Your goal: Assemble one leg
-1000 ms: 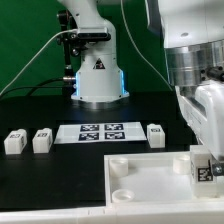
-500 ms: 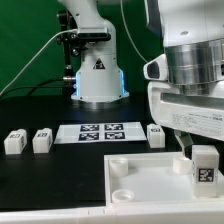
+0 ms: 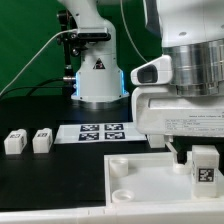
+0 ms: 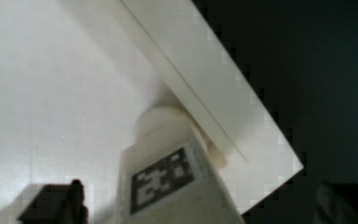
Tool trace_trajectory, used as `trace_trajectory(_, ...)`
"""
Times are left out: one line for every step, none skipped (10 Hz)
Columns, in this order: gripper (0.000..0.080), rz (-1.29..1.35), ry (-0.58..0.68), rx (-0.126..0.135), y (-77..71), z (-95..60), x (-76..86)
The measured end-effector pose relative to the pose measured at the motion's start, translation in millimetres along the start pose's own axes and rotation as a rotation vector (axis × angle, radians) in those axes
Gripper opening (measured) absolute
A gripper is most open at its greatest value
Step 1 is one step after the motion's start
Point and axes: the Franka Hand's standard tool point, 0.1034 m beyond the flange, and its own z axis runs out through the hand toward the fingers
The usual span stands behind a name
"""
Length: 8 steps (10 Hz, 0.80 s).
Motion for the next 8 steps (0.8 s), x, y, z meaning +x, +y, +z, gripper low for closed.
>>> trace_trajectory(0.0649, -0.107, 0.005, -0.015, -0.7, -3.4, 4.3)
trace_trajectory(0.0649, -0.108, 0.006, -0.014, 0.2, -2.4, 3.8)
trace_trajectory(0.0649, -0.078, 0.006, -0.015, 0.2, -2.2, 3.6)
trace_trajectory(0.0541, -0.055, 0.006, -0.014, 0.2, -2.2, 3.6)
trace_trajectory(0.0406, 0.015, 0.006, -0.012, -0.2, -2.1, 3.4)
trace_trajectory(0.0406, 0.127, 0.005, -0.014, 1.8, -1.8, 3.5)
trace_trajectory(0.03, 0.215, 0.004, -0.014, 3.3, -1.3, 3.6)
trace_trajectory(0.0299, 0.326, 0.004, -0.012, 4.9, -1.3, 4.4)
